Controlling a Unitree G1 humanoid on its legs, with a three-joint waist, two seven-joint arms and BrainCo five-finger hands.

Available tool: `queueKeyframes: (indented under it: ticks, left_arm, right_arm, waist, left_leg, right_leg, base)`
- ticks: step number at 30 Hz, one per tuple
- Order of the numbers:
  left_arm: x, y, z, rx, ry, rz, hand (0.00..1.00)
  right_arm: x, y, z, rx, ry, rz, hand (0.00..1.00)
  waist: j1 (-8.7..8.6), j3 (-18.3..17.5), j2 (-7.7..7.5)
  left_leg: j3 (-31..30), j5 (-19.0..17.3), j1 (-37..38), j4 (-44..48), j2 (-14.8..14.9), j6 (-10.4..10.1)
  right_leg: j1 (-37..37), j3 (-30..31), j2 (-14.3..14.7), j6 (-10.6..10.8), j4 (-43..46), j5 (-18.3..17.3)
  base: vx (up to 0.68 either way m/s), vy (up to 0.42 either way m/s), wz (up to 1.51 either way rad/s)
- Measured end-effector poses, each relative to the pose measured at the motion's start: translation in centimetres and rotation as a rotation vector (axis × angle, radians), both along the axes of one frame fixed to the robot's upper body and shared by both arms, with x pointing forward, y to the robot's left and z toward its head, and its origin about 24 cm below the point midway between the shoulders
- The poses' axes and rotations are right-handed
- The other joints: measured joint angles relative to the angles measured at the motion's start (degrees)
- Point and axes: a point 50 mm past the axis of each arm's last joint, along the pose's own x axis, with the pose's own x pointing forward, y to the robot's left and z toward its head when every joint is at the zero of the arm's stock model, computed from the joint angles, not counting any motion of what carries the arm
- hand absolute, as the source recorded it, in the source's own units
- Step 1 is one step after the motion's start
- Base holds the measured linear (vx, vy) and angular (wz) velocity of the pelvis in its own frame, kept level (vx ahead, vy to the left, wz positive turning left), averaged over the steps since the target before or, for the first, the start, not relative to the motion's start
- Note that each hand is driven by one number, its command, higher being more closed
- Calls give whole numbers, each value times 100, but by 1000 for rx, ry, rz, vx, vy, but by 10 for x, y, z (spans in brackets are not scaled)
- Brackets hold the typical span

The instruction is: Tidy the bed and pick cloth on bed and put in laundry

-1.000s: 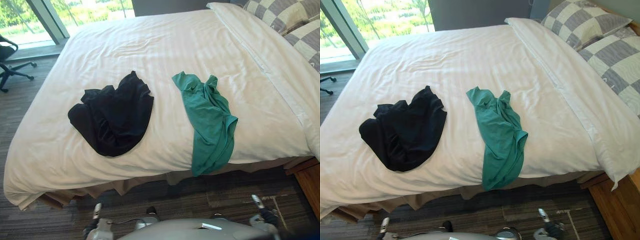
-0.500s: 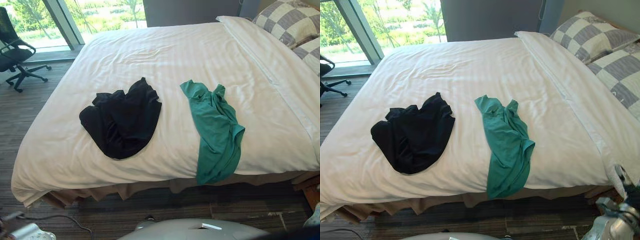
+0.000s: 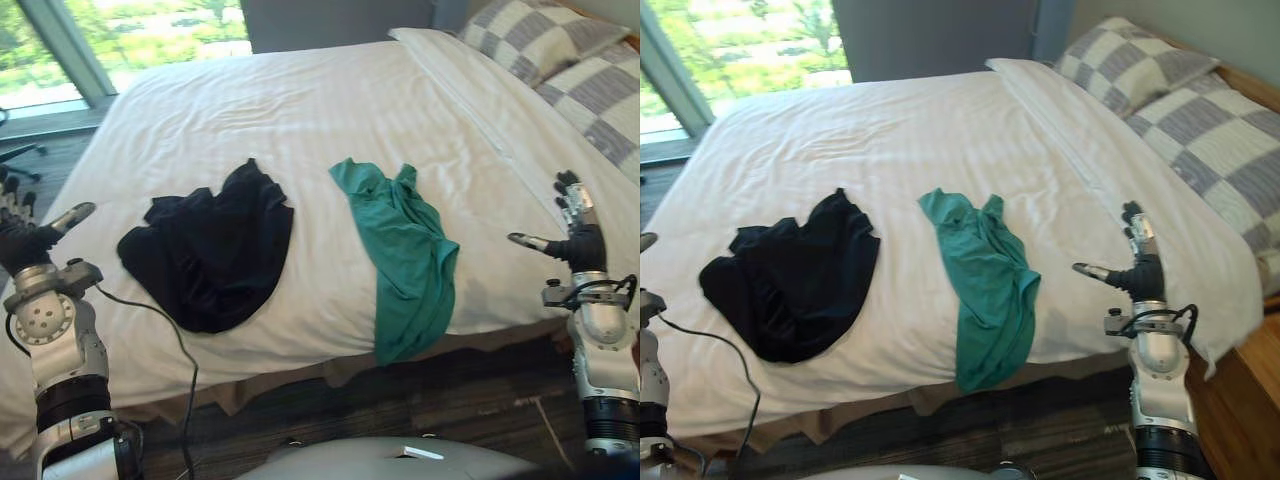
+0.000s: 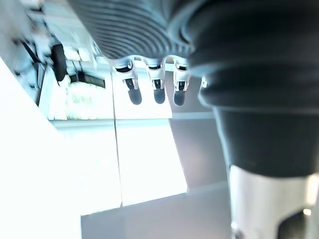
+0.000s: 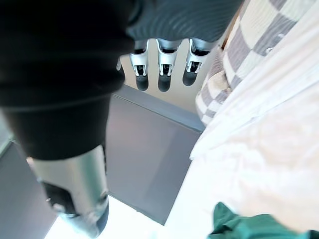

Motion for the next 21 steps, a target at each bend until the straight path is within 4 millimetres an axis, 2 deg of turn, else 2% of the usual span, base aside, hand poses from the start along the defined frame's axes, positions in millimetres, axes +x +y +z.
queueKeyframes:
  ticks: [2,4,6,9,11,15,19,21]
  left_arm:
    - [13,-20,-14,86,137,-58,0]
    - [18,-30,-21,146,216,-87,0]
    - [21,-35,-26,181,268,-104,0]
    - [27,-43,-32,212,333,-128,0]
    - [32,-47,-38,236,400,-128,0]
    - [46,-43,-36,220,445,-54,0]
    - [58,-38,-23,246,455,11,0]
    - [67,-39,-16,256,453,34,0]
  right_arm:
    - [-3,10,-11,-101,69,19,0]
    - [-2,20,-13,-136,86,55,0]
    - [-1,27,-14,-136,99,78,0]
    - [4,35,-12,-139,103,104,0]
    - [11,40,-7,-142,90,115,0]
    - [19,43,2,-142,60,113,0]
    - [19,46,11,-159,24,126,0]
    - [20,48,22,-196,-13,152,0]
  waist:
    - [-36,54,-52]
    - [-59,78,-64]
    - [-32,94,-72]
    - [-19,345,-117]
    - [-7,465,-75]
    - [-28,777,-83]
    - [-202,1024,-90]
    - [-259,1230,-65]
  left_leg:
    - [-2,-30,0,73,12,47]
    - [-1,-32,9,78,21,48]
    - [2,-32,9,86,29,48]
    - [18,-62,-22,144,30,6]
    - [39,-75,-267,152,17,-16]
    - [177,-50,-451,214,-33,2]
    - [185,-51,-707,349,-46,12]
    - [211,-52,-845,435,-41,13]
  right_leg:
    - [-8,87,5,-18,20,-14]
    - [-37,118,9,-26,82,-54]
    - [-129,248,12,-54,217,-122]
    - [-339,635,16,-61,491,-268]
    - [-741,796,8,-72,666,-308]
    - [-1074,1071,-2,-3,784,-218]
    - [-1339,1185,-21,-11,899,-184]
    - [-1545,1314,-23,-13,1013,-187]
  base:
    - [2,-13,-17]
    - [-6,-12,-7]
    - [-2,-5,-2]
    - [-35,8,-6]
    - [-116,22,-17]
    - [-53,19,-20]
    - [-8,7,-4]
    - [-17,-3,-9]
